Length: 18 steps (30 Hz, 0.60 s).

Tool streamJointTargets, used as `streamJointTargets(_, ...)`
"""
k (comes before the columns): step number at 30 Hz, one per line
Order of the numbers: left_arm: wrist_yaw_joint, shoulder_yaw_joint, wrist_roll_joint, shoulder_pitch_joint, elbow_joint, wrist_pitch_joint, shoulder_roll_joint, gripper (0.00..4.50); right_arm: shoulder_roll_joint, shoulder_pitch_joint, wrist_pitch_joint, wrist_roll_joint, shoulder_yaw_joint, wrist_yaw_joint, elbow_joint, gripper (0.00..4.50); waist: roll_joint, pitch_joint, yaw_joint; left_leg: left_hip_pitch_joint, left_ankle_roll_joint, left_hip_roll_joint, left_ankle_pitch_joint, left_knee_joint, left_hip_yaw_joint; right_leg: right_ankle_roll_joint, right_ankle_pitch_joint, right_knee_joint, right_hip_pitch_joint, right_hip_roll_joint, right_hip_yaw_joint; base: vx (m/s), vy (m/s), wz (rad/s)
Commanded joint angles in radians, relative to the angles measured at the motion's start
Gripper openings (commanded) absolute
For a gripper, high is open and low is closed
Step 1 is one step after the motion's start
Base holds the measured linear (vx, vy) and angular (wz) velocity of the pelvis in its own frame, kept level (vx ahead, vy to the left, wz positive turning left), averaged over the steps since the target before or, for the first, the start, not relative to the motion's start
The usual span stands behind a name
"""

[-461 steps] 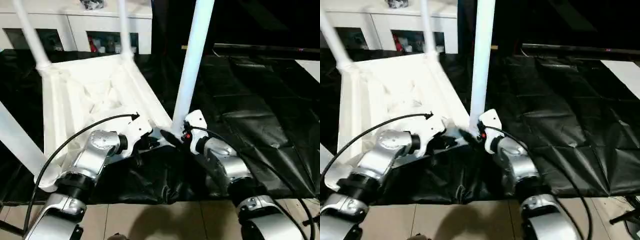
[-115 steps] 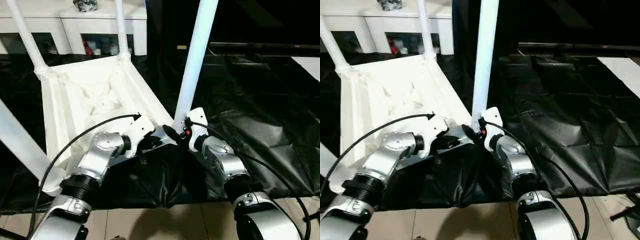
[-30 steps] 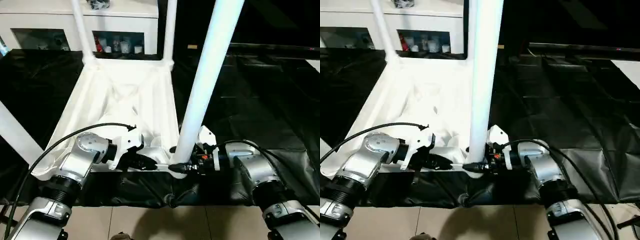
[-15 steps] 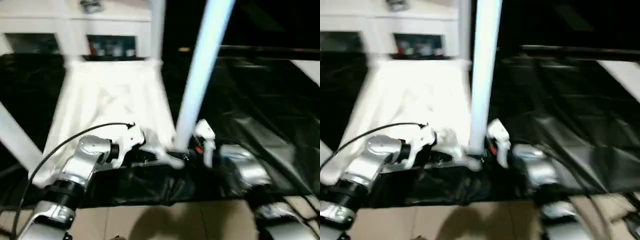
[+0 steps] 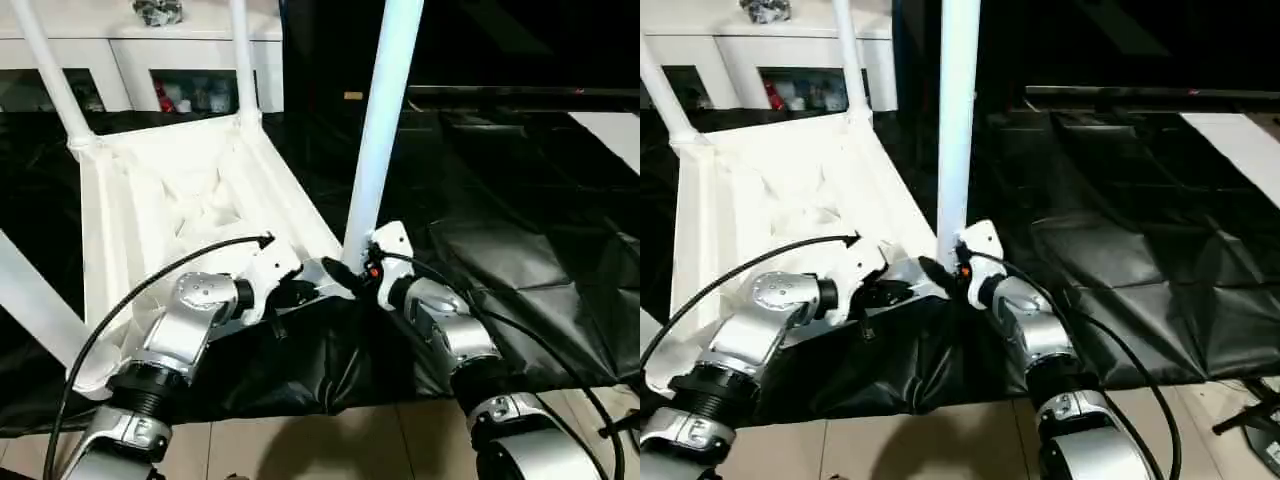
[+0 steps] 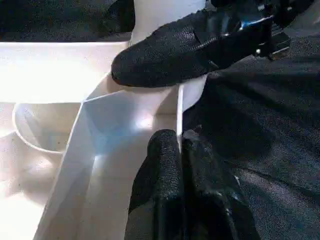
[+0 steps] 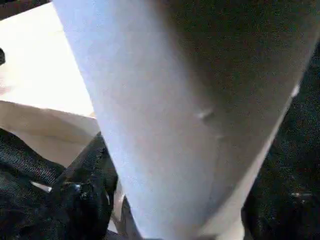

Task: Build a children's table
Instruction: Rotate leg to tighten

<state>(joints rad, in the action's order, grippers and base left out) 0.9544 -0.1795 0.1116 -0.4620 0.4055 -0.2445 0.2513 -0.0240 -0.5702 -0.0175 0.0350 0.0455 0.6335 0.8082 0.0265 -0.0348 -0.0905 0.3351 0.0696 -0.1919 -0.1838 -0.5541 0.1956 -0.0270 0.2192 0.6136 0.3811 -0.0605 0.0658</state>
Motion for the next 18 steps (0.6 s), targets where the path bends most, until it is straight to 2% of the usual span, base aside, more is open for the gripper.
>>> streamJointTargets(1, 0.042, -0.058, -0.069, -0.026, -0.033, 0.049, -0.062, 0.00, 0.045, 0.033, 0.008, -0.030, 0.131, 0.140, 0.028, 3.73, -0.006, 0.039, -0.003, 0.002, -0.030, -0.049, -0.211, 0.059, -0.026, -0.178, 0.193, -0.086, -0.034, -0.094, -0.059, 0.000, 0.000, 0.00)
streamJointTargets(4, 0.125, -0.060, -0.095, -0.024, -0.036, 0.074, -0.027, 0.00, -0.015, 0.041, -0.024, -0.023, 0.155, 0.245, 0.000, 3.73, -0.001, 0.041, -0.003, 0.004, -0.041, -0.049, -0.196, 0.056, -0.025, -0.185, 0.164, -0.083, -0.038, -0.093, -0.059, 0.000, 0.000, 0.00)
streamJointTargets(6, 0.187, -0.059, -0.116, -0.023, -0.038, 0.084, -0.002, 0.00, -0.051, 0.050, -0.027, -0.003, 0.159, 0.343, -0.027, 3.73, -0.002, 0.043, -0.007, 0.006, -0.056, -0.048, -0.174, 0.052, -0.023, -0.194, 0.128, -0.078, -0.039, -0.092, -0.059, 0.000, 0.000, 0.00)
streamJointTargets(8, 0.244, -0.065, -0.122, -0.024, -0.031, 0.093, 0.027, 0.00, -0.093, 0.064, -0.025, 0.012, 0.174, 0.449, -0.063, 3.73, 0.001, 0.044, -0.018, 0.008, -0.081, -0.052, -0.136, 0.048, -0.020, -0.203, 0.068, -0.069, -0.041, -0.088, -0.056, 0.000, 0.000, 0.00)
streamJointTargets(9, 0.258, -0.067, -0.122, -0.025, -0.028, 0.095, 0.035, 0.00, -0.104, 0.068, -0.024, 0.015, 0.179, 0.477, -0.073, 3.73, -0.001, 0.044, -0.022, 0.009, -0.085, -0.053, -0.129, 0.047, -0.019, -0.207, 0.061, -0.068, -0.039, -0.090, -0.055, 0.000, 0.000, 0.00)
streamJointTargets(10, 0.294, -0.069, -0.122, -0.030, -0.012, 0.100, 0.055, 0.00, -0.144, 0.083, -0.013, 0.027, 0.196, 0.573, -0.107, 3.73, 0.000, 0.044, -0.028, 0.007, -0.088, -0.053, -0.129, 0.046, -0.019, -0.209, 0.061, -0.068, -0.039, -0.088, -0.053, 0.000, 0.000, 0.00)
streamJointTargets(13, 0.315, -0.068, -0.117, -0.038, 0.007, 0.104, 0.070, 0.00, -0.175, 0.094, -0.007, 0.033, 0.210, 0.646, -0.129, 3.73, -0.002, 0.043, -0.034, 0.005, -0.087, -0.056, -0.141, 0.045, -0.018, -0.218, 0.063, -0.067, -0.034, -0.088, -0.054, 0.000, 0.000, 0.00)
streamJointTargets(15, 0.332, -0.065, -0.114, -0.047, 0.025, 0.107, 0.080, 0.00, -0.196, 0.098, -0.003, 0.041, 0.222, 0.683, -0.138, 3.58, -0.001, 0.041, -0.039, 0.003, -0.076, -0.056, -0.164, 0.046, -0.018, -0.211, 0.110, -0.071, -0.033, -0.091, -0.054, 0.000, 0.000, 0.00)
streamJointTargets(18, 0.346, -0.063, -0.118, -0.063, 0.047, 0.113, 0.093, 0.00, -0.208, 0.105, 0.030, 0.060, 0.225, 0.736, -0.158, 3.32, 0.000, 0.043, -0.045, 0.004, -0.068, -0.056, -0.161, 0.047, -0.020, -0.201, 0.129, -0.072, -0.035, -0.094, -0.055, 0.000, 0.000, 0.00)
